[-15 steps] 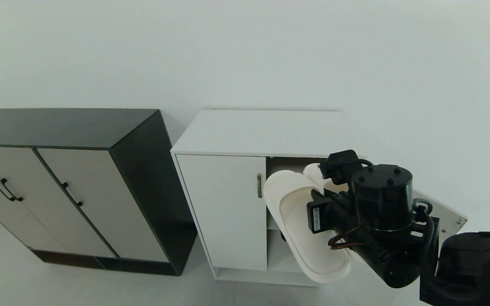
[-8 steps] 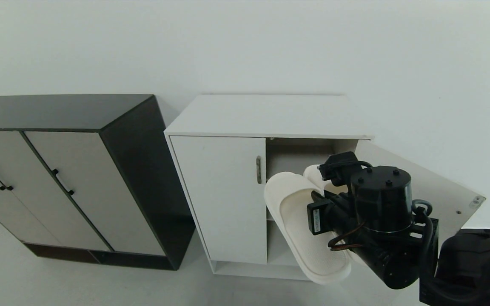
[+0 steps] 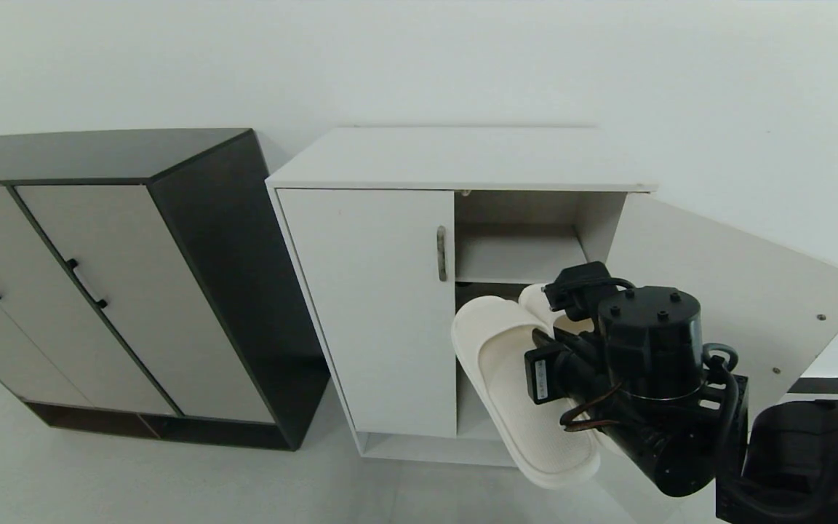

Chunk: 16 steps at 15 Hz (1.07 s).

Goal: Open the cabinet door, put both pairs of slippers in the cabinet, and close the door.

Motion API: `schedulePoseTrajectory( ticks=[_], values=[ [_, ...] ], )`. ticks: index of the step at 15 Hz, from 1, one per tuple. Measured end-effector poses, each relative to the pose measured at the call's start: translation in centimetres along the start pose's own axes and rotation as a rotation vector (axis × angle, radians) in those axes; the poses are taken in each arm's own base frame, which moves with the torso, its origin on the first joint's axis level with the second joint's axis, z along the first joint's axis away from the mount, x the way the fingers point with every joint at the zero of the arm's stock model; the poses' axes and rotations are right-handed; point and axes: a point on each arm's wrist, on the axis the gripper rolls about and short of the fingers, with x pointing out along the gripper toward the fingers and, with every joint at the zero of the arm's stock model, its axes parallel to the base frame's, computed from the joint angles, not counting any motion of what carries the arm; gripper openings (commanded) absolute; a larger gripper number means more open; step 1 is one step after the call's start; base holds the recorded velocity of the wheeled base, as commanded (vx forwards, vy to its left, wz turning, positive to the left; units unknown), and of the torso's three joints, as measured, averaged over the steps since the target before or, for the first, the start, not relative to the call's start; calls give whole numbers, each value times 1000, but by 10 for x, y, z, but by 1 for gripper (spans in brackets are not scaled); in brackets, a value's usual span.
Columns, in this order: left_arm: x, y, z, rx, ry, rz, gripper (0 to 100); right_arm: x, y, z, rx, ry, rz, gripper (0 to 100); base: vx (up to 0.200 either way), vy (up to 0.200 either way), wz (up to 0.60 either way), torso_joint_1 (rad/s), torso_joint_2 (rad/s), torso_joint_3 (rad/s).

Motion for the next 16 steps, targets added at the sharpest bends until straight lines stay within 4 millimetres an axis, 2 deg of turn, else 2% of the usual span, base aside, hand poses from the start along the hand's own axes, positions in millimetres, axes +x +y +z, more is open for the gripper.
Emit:
schedulePoseTrajectory(
  ticks=[8, 13, 16],
  values=[
    [0, 0, 0, 0, 0, 0, 0, 0, 0, -1, -1, 2, 0, 0, 0, 0, 0, -135, 466, 337],
    [0, 0, 0, 0, 0, 0, 0, 1, 0, -1, -1, 4, 1, 0, 0, 0, 0, -56, 444, 372],
    [0, 0, 0, 0, 0, 0, 0, 1, 0, -2, -1, 5, 5, 0, 0, 0, 0, -10, 150, 142]
  ],
)
